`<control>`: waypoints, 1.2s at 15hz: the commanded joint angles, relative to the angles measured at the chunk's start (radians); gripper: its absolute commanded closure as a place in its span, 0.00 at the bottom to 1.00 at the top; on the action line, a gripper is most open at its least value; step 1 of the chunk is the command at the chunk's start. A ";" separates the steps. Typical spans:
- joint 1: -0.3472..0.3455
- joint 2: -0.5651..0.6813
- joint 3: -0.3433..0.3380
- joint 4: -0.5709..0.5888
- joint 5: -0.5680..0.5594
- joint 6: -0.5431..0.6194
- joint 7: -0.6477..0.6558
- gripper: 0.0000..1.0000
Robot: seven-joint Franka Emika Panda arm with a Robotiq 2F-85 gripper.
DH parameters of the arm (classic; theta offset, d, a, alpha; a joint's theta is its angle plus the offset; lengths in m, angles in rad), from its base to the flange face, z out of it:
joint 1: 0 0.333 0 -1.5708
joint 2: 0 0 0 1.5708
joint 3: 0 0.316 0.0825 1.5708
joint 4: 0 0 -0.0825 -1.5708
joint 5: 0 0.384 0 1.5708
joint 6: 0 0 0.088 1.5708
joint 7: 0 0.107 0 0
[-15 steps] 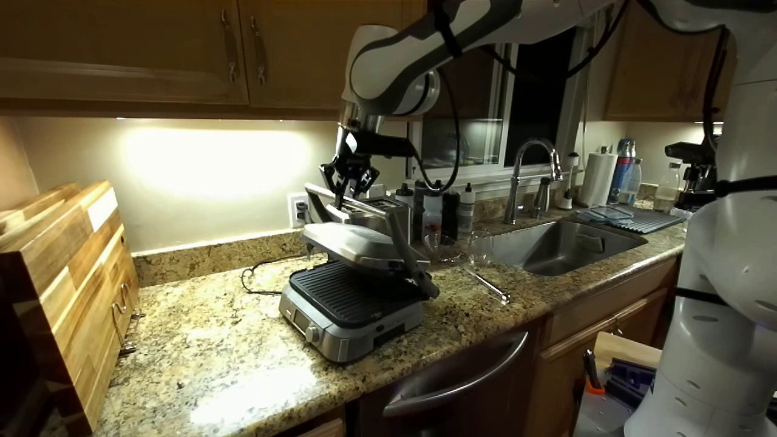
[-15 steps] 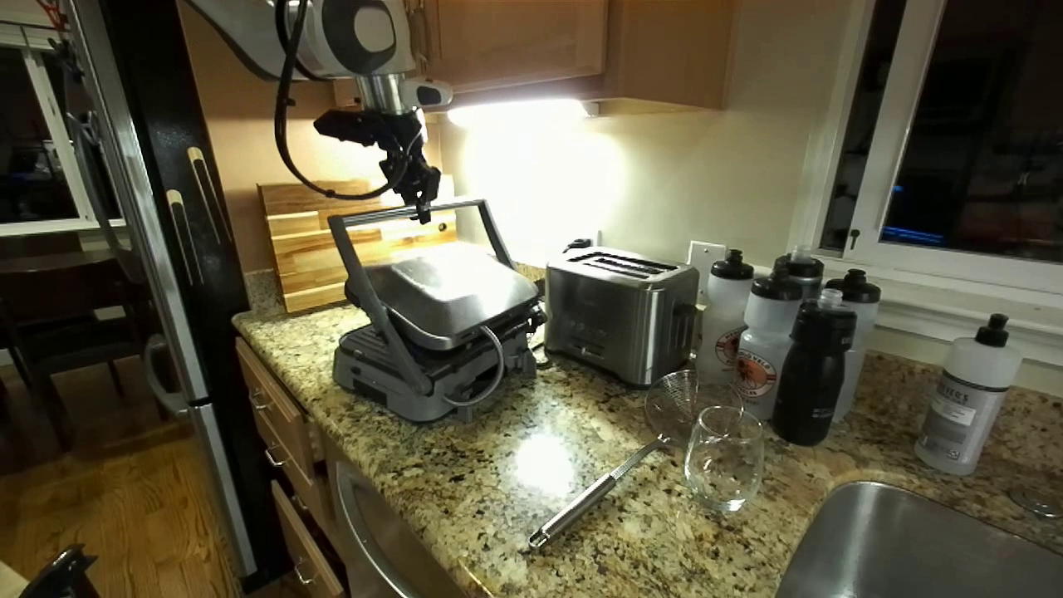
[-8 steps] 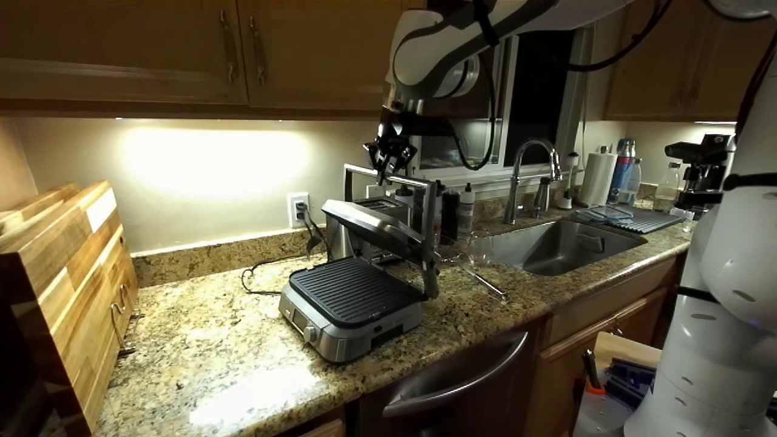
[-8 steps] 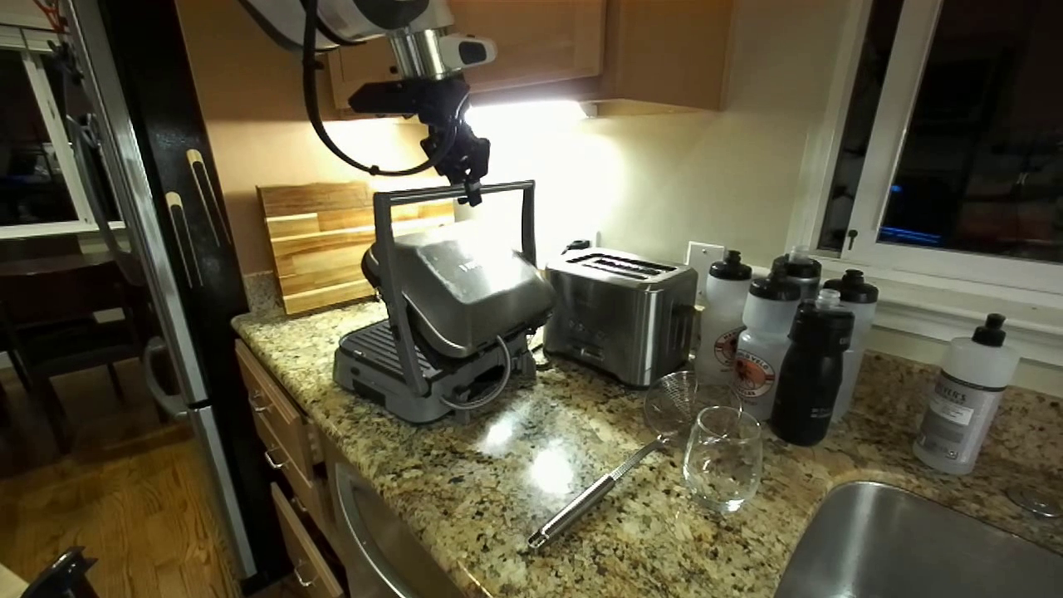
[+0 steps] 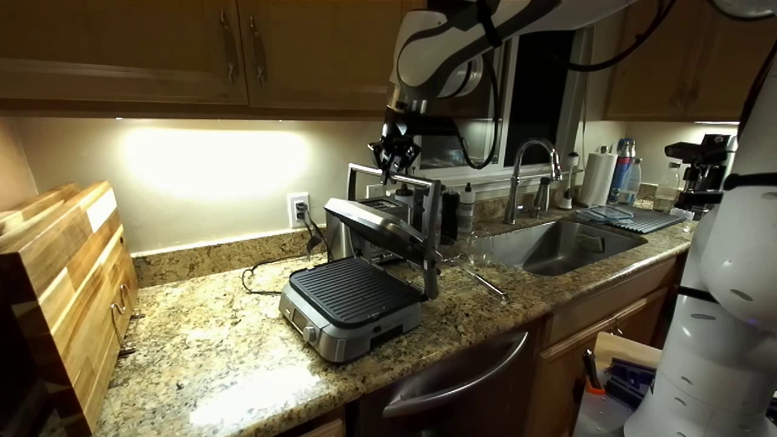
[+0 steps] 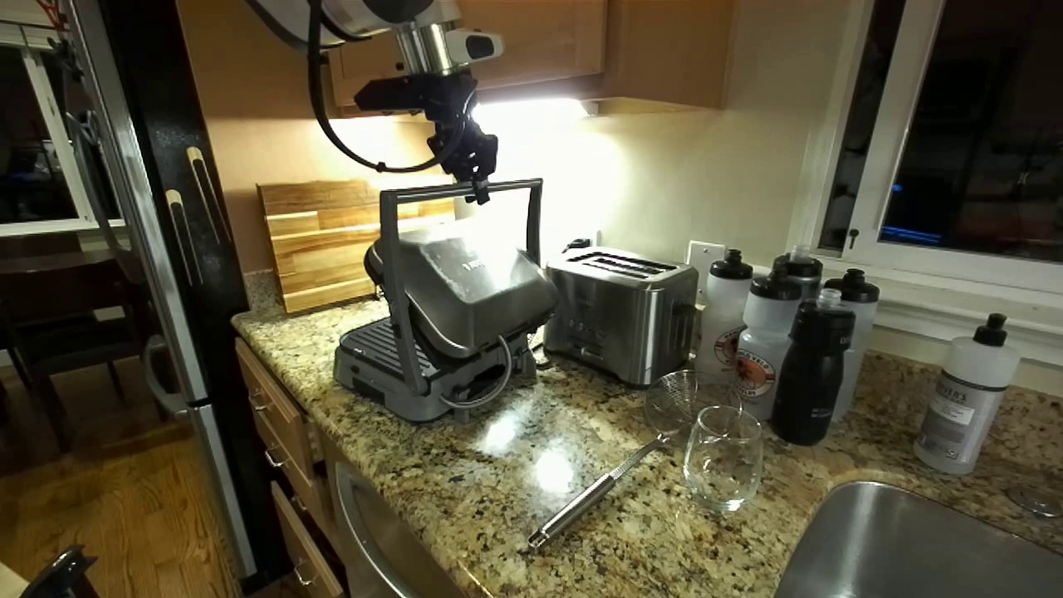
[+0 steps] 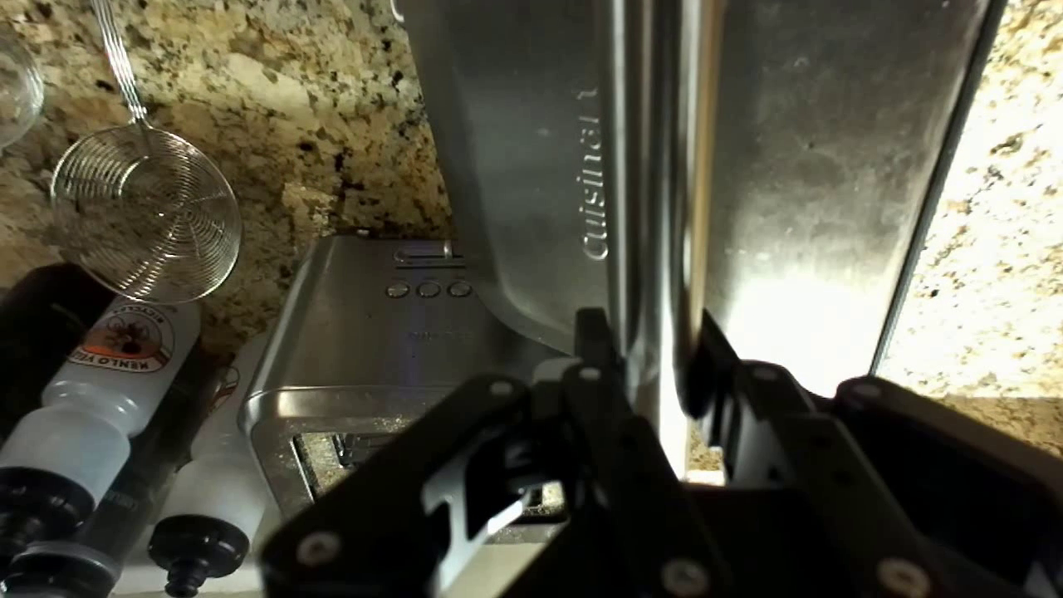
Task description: Open the sandwich maker
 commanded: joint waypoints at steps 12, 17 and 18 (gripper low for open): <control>-0.090 0.017 -0.043 -0.001 -0.038 -0.017 -0.022 0.91; -0.118 0.028 -0.066 0.000 -0.067 -0.016 -0.045 0.91; -0.120 0.031 -0.069 0.001 -0.070 -0.013 -0.051 0.91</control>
